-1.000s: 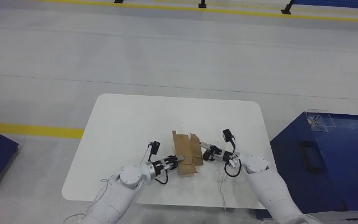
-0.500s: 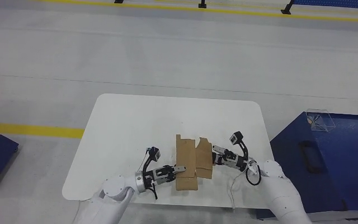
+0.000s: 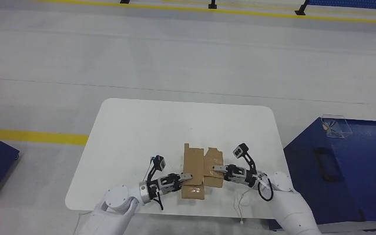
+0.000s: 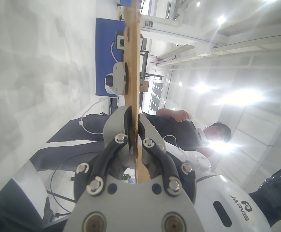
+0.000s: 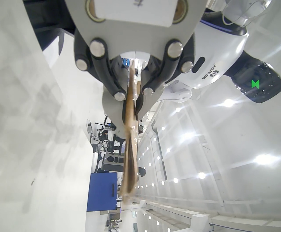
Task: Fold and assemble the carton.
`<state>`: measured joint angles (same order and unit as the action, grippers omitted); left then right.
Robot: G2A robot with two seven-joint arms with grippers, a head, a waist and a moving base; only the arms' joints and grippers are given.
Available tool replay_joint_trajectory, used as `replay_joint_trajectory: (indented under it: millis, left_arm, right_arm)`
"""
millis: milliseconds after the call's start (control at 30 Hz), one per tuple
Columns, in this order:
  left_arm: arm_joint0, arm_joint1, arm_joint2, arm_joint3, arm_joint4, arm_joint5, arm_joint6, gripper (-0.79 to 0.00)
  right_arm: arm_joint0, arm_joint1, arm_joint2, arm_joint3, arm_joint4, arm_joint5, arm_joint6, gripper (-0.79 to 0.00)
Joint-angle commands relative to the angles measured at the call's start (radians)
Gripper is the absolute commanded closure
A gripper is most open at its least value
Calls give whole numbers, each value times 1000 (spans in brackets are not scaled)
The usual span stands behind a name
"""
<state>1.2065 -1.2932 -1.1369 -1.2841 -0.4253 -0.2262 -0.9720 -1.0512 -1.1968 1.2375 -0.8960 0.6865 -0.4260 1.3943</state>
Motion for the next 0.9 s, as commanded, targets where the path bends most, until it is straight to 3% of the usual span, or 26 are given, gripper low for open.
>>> replay_joint_trajectory:
  millis: [0, 167, 233, 433, 667, 867]
  left_arm:
    - [4, 8, -42, 15, -1, -20, 24, -785]
    - [21, 35, -163, 70, 17, -43, 74, -785]
    - [18, 40, -177, 109, 38, -37, 91, -785]
    - [13, 40, -174, 127, 44, -29, 96, -785]
    - [13, 40, -174, 127, 44, -29, 96, -785]
    - [13, 40, -174, 127, 44, -29, 96, -785]
  right_arm:
    - [-3, 5, 15, -12, 17, -2, -2, 0]
    - [-22, 22, 59, -90, 11, -25, -25, 0]
    - [-43, 31, 81, -160, -28, -63, -63, 0]
    - [-130, 58, 149, -554, -163, -128, -142, 0]
    - [-179, 68, 167, -1008, -242, 4, -227, 0]
    - [-141, 69, 161, -1139, -271, 100, -323, 0]
